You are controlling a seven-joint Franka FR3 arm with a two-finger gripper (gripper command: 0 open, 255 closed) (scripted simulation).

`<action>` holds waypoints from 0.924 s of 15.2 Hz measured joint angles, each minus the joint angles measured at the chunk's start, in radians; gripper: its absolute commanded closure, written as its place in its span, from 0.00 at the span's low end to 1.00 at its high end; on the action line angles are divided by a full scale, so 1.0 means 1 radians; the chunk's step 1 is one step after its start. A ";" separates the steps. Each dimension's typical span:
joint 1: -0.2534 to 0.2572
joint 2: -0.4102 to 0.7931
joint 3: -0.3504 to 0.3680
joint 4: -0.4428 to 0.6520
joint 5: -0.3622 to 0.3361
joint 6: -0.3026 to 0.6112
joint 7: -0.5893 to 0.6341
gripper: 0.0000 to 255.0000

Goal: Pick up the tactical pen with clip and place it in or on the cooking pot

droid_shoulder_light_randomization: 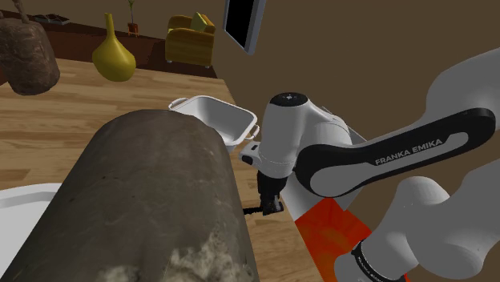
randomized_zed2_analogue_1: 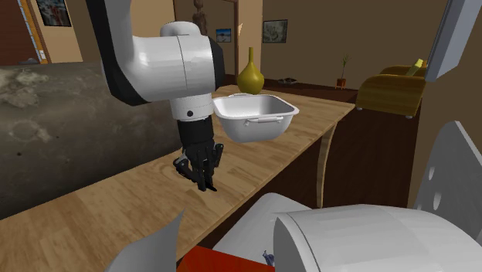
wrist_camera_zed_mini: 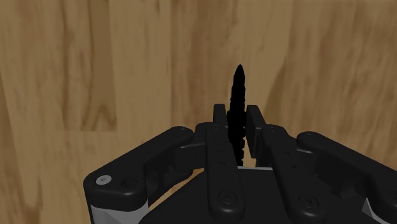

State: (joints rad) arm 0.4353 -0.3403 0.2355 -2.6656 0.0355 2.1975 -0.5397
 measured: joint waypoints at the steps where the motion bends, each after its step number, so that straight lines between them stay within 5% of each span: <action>1: 0.000 0.000 0.000 0.000 0.000 0.000 0.000 1.00; 14: 0.006 -0.098 -0.016 0.079 0.010 -0.175 -0.017 1.00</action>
State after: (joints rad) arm 0.4418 -0.4387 0.2200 -2.5868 0.0458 2.0223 -0.5568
